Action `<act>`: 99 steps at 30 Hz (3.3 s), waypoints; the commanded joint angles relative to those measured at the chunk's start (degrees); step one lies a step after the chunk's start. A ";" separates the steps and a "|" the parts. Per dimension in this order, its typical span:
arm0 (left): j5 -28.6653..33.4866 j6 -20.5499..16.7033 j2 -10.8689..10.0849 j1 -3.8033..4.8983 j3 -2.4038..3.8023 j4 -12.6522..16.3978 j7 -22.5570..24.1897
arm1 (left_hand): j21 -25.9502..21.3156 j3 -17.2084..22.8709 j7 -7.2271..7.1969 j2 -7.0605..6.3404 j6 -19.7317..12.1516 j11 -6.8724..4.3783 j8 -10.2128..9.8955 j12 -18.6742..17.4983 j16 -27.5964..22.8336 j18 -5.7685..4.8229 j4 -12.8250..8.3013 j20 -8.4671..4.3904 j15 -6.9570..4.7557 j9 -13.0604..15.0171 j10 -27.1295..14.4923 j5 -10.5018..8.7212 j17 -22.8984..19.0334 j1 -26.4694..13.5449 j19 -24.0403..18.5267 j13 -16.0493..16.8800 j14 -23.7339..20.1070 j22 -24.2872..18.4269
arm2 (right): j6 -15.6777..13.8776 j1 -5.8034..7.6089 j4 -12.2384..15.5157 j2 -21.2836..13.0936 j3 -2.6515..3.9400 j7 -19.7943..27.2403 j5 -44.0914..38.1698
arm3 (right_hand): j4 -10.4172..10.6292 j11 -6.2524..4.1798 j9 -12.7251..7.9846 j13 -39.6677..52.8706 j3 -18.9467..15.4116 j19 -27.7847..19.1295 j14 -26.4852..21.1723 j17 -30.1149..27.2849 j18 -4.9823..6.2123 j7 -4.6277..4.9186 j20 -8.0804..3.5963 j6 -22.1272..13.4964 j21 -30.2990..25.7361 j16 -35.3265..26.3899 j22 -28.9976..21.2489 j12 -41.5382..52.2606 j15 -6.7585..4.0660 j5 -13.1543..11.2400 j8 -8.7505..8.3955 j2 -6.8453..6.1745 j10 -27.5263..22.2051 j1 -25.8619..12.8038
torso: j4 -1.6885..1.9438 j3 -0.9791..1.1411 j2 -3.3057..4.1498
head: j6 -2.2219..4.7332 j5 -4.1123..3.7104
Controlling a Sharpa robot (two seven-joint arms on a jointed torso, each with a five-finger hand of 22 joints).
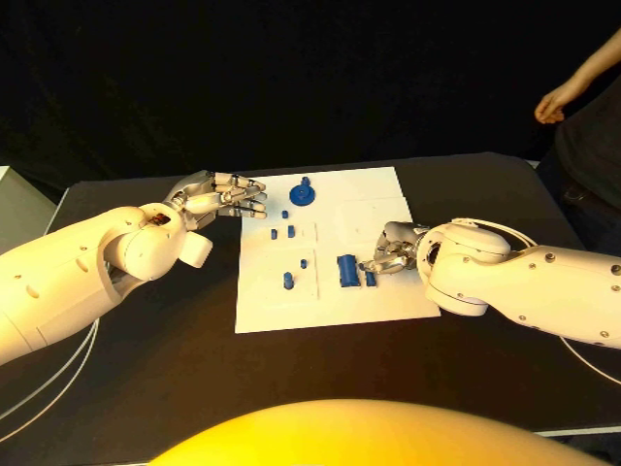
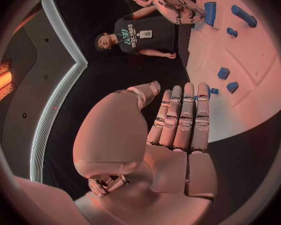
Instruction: Assemble the parts on the task board
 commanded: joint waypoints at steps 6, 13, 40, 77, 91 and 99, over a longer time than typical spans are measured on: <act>-0.38 0.87 -0.01 -0.07 0.01 0.17 0.17 | -0.21 0.07 0.44 0.42 0.04 0.09 -0.02 0.19 -0.19 0.78 0.40 0.00 -0.02 -0.07 -0.44 -0.20 0.07 0.01 0.38 0.08 0.40 -0.06 | 0.61 -0.03 0.21 -0.07 0.00 0.07 -0.23 | 0.27 -0.06 -0.11 13.94 -0.24 6.00 3.84 3.40 -0.39 0.00 -0.37 0.25 0.25 0.17 15.09 0.09 -0.10 -0.62 0.24 -0.25 4.90 -1.17 | -0.04 0.07 0.02 | 0.01 -0.04; -0.34 0.95 0.02 -0.07 0.01 0.15 0.08 | -0.21 0.07 0.44 0.42 0.04 0.09 -0.02 0.19 -0.19 0.78 0.40 0.00 -0.02 -0.07 -0.44 -0.20 0.07 0.01 0.38 0.08 0.40 -0.06 | -1.03 -0.04 1.11 -1.30 0.01 1.10 -0.40 | -0.66 -0.09 -0.15 13.93 -0.21 6.00 3.82 3.31 -0.39 -0.03 -0.37 0.17 0.25 0.11 15.09 0.04 -0.11 -1.02 0.29 -1.00 4.88 -0.74 | 0.02 0.12 0.03 | 0.01 -0.03; -0.55 1.02 0.32 -0.09 0.00 -0.08 0.17 | -0.43 0.04 0.41 0.49 0.03 0.08 -0.02 0.20 -0.39 0.79 0.48 0.01 -0.02 -0.11 -0.51 -0.19 0.26 0.16 0.52 0.08 0.42 -0.27 | -1.57 -0.42 2.26 -4.06 0.02 5.89 1.32 | -5.07 -0.09 -0.12 13.43 -6.52 6.00 3.75 3.10 -0.39 -0.07 -0.33 0.20 0.25 -0.20 15.09 -0.93 -0.09 -3.46 1.40 -3.67 4.37 8.21 | 0.01 0.05 0.04 | 0.01 -0.21; -0.56 1.14 0.38 -0.17 -0.02 -0.22 0.26 | -0.43 0.04 0.41 0.49 0.03 0.08 -0.02 0.20 -0.39 0.79 0.48 0.01 -0.02 -0.11 -0.51 -0.19 0.26 0.16 0.52 0.08 0.42 -0.27 | -8.65 -1.44 2.39 -4.55 0.42 10.14 2.92 | -3.71 -0.34 -0.49 13.11 -10.13 6.00 3.71 2.94 -0.39 -0.27 -0.65 0.15 0.25 -0.43 15.09 -1.58 -0.38 -3.45 1.88 -2.87 4.07 12.11 | -0.12 0.02 -0.04 | 0.01 -0.16; 0.22 -0.72 0.80 -0.70 -0.04 -0.43 2.65 | -0.59 0.00 0.39 0.51 0.05 0.07 0.01 0.25 -0.53 0.79 0.50 0.00 -0.03 -0.14 -0.49 -0.20 0.43 0.32 0.67 0.10 0.49 -0.44 | -20.40 -1.28 -1.09 -4.83 0.96 27.49 19.98 | -2.90 0.69 -1.17 11.30 -9.96 6.00 3.22 1.34 -0.39 1.01 -0.24 -3.36 0.25 -1.50 15.09 -4.95 0.28 -2.64 0.42 -1.79 2.09 13.96 | -0.25 -0.43 -0.56 | 0.01 -0.24; 2.45 -4.20 2.48 -0.94 -0.04 -2.53 7.79 | -0.80 -0.26 0.01 0.10 0.31 -0.17 0.20 0.49 -0.76 0.78 0.44 0.00 -0.11 -0.10 -0.05 -0.20 0.59 0.40 0.81 0.18 0.48 -0.64 | -22.67 -1.32 -13.08 -1.87 1.35 44.56 43.29 | -3.88 2.60 -1.89 -0.37 -7.48 5.04 -1.91 -9.89 0.70 3.11 1.33 -7.41 -5.02 -9.77 12.57 -25.10 1.97 -0.69 -1.25 -0.87 -11.41 17.42 | -0.70 -1.43 -1.79 | 1.63 0.38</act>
